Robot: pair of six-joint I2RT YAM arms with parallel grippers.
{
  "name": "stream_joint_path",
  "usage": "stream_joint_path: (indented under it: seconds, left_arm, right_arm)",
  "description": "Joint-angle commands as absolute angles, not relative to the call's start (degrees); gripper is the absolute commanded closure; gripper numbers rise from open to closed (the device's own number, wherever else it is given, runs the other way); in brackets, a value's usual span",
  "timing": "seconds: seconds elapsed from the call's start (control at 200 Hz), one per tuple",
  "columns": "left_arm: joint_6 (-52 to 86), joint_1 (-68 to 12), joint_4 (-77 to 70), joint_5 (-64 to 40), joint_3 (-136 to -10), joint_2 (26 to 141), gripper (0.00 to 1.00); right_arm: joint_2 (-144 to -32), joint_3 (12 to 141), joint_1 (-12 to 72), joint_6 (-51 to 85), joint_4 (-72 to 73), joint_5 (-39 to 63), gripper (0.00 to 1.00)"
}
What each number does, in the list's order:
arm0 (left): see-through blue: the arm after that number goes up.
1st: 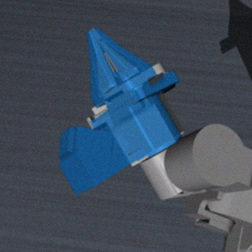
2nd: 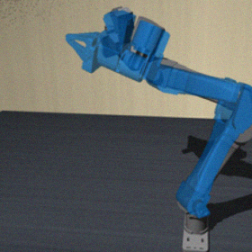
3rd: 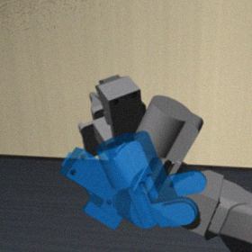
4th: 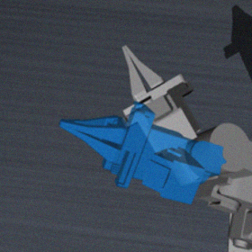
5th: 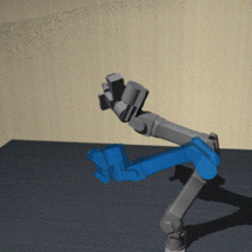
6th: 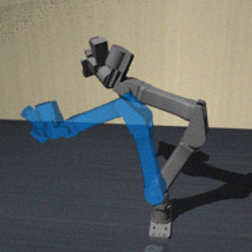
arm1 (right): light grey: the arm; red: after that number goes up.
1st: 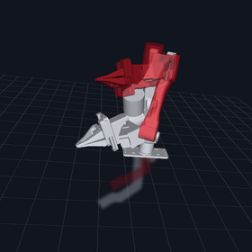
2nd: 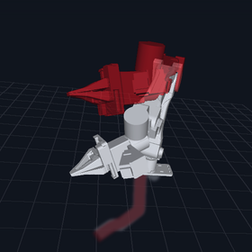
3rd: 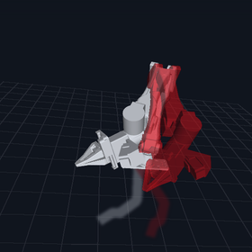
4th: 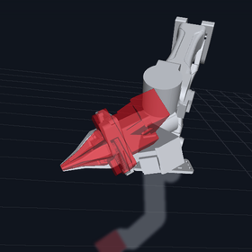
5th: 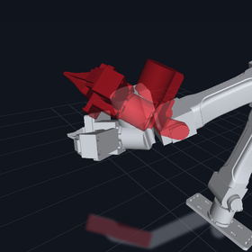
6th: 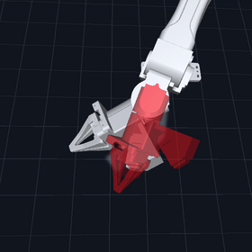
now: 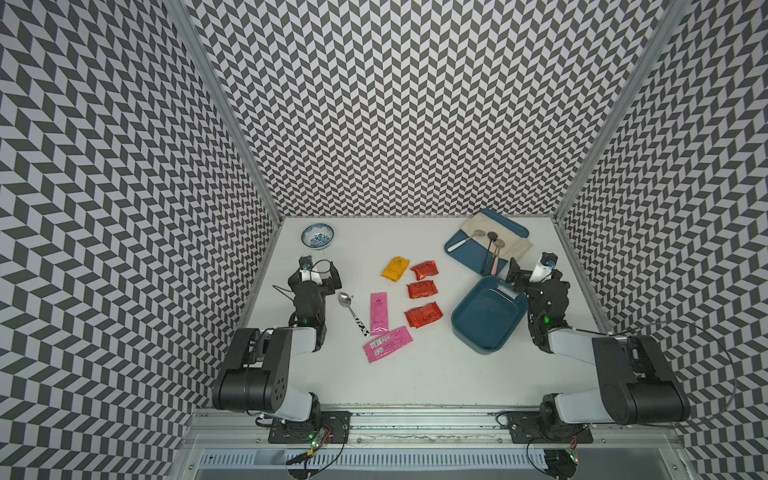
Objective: Put the tea bags into the storage box
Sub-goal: Pick up the tea bag from the center of the board.
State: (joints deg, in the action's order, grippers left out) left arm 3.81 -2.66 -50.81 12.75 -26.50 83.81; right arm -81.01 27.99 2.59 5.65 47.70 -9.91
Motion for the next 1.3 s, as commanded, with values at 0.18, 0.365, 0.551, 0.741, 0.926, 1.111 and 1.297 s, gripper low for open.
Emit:
stream_joint_path:
  seconds: [0.18, 0.365, 0.551, 0.741, 0.926, 1.111, 1.297]
  left_arm:
    - [14.2, -6.7, -18.3, 11.6, -38.5, 77.1, 0.00]
    - [26.1, -7.1, -5.8, 5.4, -43.2, 77.9, 0.00]
    - [33.0, -7.1, -2.5, -5.1, -41.9, 79.4, 0.02]
    - [31.8, -6.8, 2.7, -13.6, -45.9, 82.9, 0.04]
    - [28.2, -6.5, 8.4, -16.1, -48.7, 83.6, 0.06]
    - [27.9, -5.7, 9.0, -15.0, -47.2, 80.4, 0.06]
    - [27.8, -4.3, 10.0, -14.5, -47.6, 79.9, 0.06]
  right_arm:
    - [-86.9, 53.3, 3.4, 19.8, 9.2, 10.1, 0.14]
    - [-93.3, 61.5, 8.7, 22.5, 2.8, 16.0, 0.20]
    - [-99.3, 66.6, 16.8, 23.1, 1.2, 19.1, 0.23]
    - [-107.5, 68.3, 17.4, 26.2, 4.3, 23.8, 0.33]
    - [-117.7, 74.7, 17.4, 26.5, 4.4, 25.0, 0.48]
    - [-122.4, 77.7, 17.4, 26.8, 4.5, 26.2, 0.50]
    - [-126.7, 81.3, 17.5, 26.8, 3.2, 28.4, 0.52]
